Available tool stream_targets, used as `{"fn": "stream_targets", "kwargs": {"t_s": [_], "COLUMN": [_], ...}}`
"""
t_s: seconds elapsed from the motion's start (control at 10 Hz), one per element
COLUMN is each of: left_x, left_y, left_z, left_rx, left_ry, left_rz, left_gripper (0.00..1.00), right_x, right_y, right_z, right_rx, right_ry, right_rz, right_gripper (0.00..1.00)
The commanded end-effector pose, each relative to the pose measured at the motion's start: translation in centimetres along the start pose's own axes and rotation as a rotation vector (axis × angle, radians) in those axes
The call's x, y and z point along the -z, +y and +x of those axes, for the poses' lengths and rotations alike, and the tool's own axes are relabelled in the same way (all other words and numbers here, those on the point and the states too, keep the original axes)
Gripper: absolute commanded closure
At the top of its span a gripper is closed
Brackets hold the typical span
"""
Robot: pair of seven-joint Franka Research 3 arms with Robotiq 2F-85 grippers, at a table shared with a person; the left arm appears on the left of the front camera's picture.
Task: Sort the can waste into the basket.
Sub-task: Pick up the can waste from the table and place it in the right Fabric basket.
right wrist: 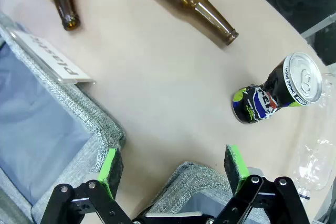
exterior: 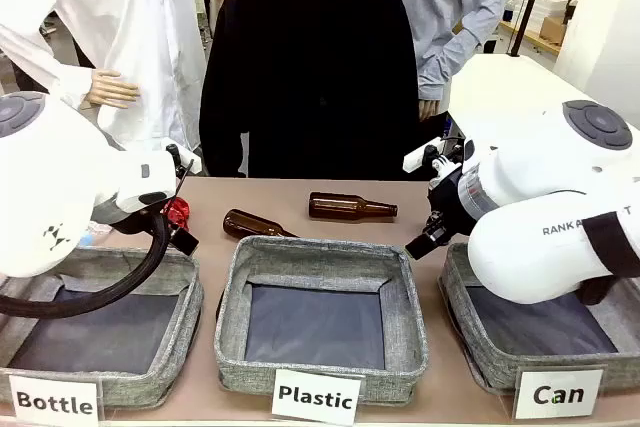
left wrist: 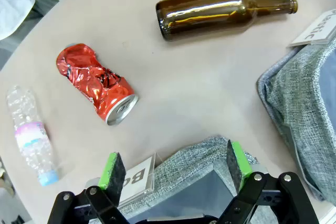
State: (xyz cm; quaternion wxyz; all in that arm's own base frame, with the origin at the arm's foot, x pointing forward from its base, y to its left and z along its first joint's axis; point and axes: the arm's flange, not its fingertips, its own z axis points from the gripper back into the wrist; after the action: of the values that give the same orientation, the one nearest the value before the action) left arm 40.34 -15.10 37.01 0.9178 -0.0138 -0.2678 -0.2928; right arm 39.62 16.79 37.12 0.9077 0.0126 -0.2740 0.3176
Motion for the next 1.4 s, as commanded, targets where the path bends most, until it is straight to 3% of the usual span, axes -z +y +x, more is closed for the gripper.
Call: {"fn": "stream_targets", "kwargs": {"t_s": [0.0,1.3], "left_x": [-0.01,-0.01], "left_y": [0.0,0.0], "left_z": [0.0,0.0], "left_rx": [0.0,0.0], "left_ry": [0.0,0.0], "left_rz": [0.0,0.0], "left_gripper": [0.0,0.0], "right_x": [0.0,0.0], "right_y": [0.0,0.0], "right_z": [0.0,0.0], "right_rx": [0.0,0.0], "right_ry": [0.0,0.0], "right_rz": [0.0,0.0], "right_gripper": [0.0,0.0]}}
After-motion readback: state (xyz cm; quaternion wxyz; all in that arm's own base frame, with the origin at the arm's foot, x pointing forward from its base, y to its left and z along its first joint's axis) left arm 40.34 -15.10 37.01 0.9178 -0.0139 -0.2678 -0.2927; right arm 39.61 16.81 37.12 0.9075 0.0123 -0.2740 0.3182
